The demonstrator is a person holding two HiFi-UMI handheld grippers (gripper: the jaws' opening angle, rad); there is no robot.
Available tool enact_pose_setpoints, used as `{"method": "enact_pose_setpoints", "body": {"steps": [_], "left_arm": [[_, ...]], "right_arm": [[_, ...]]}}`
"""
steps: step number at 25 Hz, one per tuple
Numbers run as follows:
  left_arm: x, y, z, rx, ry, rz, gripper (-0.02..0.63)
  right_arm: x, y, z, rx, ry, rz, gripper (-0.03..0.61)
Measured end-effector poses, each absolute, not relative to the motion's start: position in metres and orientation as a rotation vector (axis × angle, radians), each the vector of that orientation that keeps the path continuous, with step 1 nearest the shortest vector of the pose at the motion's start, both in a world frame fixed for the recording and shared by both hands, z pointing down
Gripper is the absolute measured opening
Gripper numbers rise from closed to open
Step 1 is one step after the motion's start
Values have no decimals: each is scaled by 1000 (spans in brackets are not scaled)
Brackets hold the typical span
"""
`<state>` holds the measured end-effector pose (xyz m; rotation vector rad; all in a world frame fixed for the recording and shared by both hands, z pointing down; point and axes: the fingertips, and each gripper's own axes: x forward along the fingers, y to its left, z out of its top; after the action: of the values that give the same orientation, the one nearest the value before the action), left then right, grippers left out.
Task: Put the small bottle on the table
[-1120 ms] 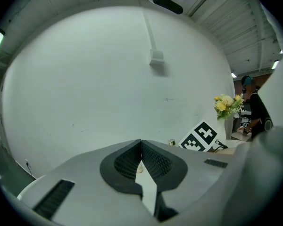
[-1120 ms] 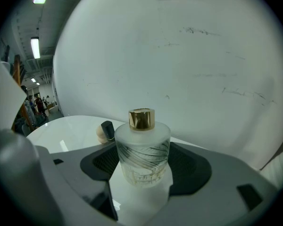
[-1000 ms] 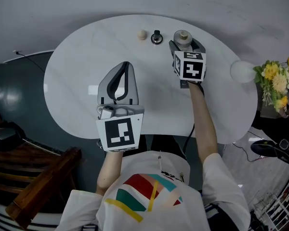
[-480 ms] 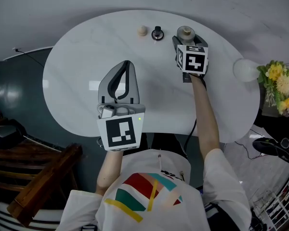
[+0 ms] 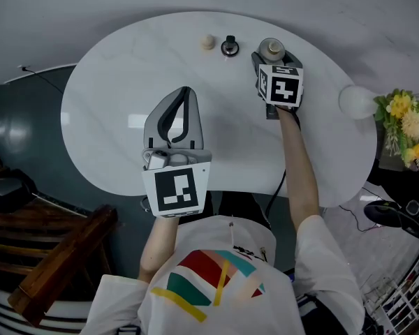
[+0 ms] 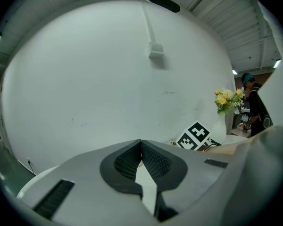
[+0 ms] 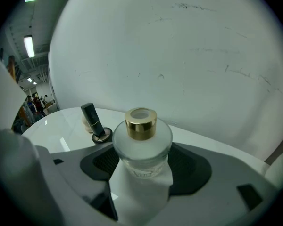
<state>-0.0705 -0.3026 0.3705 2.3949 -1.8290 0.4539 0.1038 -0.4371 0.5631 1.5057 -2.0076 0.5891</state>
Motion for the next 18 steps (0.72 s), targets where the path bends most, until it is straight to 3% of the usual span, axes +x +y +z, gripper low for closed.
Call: {"method": "enact_pose_setpoints", "body": {"steps": [18], "left_arm": [[-75,-293,365,2381,-1857,437,17]], "right_arm": [[103,-439,566,1521,-2023,642,324]]}}
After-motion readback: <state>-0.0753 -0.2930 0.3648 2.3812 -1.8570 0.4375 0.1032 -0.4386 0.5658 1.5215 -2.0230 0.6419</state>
